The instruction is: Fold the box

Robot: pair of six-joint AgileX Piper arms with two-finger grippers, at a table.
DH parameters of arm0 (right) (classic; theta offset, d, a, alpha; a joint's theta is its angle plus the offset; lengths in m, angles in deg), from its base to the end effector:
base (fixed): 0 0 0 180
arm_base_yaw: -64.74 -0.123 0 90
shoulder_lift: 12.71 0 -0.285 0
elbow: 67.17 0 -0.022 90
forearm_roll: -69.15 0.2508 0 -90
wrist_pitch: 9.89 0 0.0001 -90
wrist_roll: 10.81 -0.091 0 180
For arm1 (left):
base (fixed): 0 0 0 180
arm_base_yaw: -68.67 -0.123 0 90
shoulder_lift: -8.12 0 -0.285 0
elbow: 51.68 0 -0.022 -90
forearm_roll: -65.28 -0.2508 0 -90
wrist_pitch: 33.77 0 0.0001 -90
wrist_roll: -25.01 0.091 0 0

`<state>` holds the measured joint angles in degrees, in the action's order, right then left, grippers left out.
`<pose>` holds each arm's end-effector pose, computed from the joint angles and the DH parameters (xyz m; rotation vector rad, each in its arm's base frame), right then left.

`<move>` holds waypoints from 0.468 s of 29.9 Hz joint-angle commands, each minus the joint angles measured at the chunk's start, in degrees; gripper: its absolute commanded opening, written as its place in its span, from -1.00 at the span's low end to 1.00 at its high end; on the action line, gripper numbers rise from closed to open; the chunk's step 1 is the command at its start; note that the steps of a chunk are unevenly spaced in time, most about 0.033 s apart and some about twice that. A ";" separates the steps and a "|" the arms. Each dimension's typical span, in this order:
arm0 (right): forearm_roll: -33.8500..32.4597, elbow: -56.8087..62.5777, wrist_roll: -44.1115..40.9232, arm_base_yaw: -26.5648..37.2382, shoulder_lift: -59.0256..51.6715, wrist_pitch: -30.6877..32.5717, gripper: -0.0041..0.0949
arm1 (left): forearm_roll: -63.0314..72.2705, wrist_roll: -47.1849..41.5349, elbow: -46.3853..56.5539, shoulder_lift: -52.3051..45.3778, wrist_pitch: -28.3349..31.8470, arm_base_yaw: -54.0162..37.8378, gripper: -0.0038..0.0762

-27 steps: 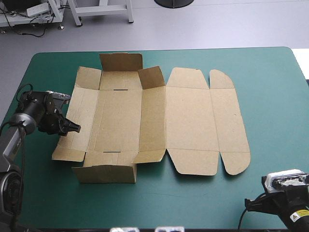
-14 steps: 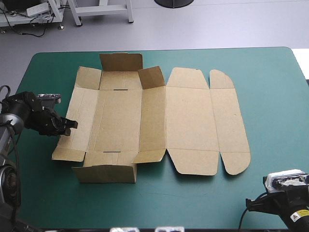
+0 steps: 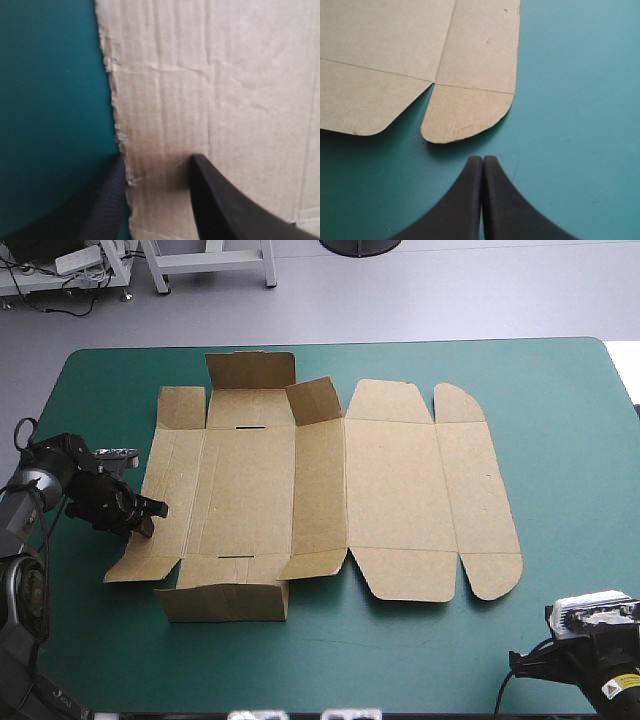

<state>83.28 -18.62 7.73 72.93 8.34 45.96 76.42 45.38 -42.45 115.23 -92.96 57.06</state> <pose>0.0370 0.0133 0.2827 -0.1590 2.1553 0.0335 0.3224 0.0508 0.2144 0.0897 3.0109 -0.2156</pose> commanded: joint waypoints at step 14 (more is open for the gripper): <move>0.50 -1.35 0.03 -0.02 0.99 -3.02 -0.97 | -4.22 -1.05 -5.87 -2.13 -3.46 -0.25 -0.29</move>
<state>83.28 -18.62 7.73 72.93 8.34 46.01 71.23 45.16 -46.42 115.50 -95.63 57.06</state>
